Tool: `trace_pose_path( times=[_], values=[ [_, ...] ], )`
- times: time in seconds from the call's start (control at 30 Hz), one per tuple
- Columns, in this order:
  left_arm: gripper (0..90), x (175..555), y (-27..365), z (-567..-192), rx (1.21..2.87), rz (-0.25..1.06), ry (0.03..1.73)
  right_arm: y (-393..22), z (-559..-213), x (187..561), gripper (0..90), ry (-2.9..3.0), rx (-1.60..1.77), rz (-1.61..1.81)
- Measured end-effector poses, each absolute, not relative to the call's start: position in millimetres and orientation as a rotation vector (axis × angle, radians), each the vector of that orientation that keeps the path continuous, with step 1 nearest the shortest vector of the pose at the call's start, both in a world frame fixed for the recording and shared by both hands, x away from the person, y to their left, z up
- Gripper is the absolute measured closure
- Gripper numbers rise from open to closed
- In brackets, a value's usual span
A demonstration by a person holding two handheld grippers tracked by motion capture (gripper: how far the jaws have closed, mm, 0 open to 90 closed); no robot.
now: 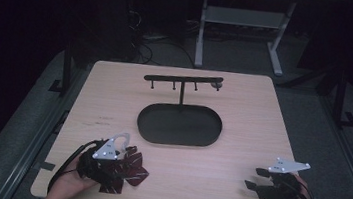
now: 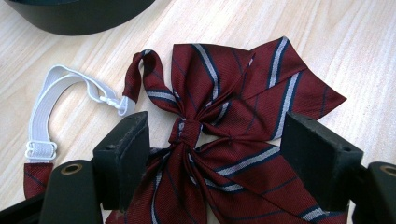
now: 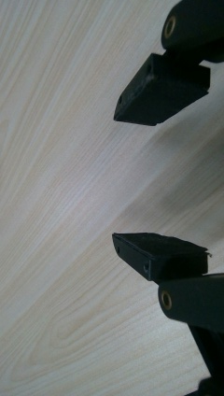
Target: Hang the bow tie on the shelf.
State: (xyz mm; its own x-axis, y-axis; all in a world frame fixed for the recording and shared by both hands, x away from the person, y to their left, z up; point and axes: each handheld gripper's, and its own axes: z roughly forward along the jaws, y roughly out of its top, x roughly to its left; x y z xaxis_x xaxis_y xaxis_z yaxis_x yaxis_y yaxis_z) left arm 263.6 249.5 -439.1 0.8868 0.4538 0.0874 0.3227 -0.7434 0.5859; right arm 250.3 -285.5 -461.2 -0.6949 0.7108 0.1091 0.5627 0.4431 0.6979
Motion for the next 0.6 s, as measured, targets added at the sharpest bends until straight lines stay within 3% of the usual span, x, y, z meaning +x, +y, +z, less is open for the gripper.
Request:
trace_pose_path(
  times=[0.6],
  values=[
    [26.1,266,243,-425,2.498,0.291,0.522,-279,-459,245,34.1,2.511,1.055,1.098]
  ],
)
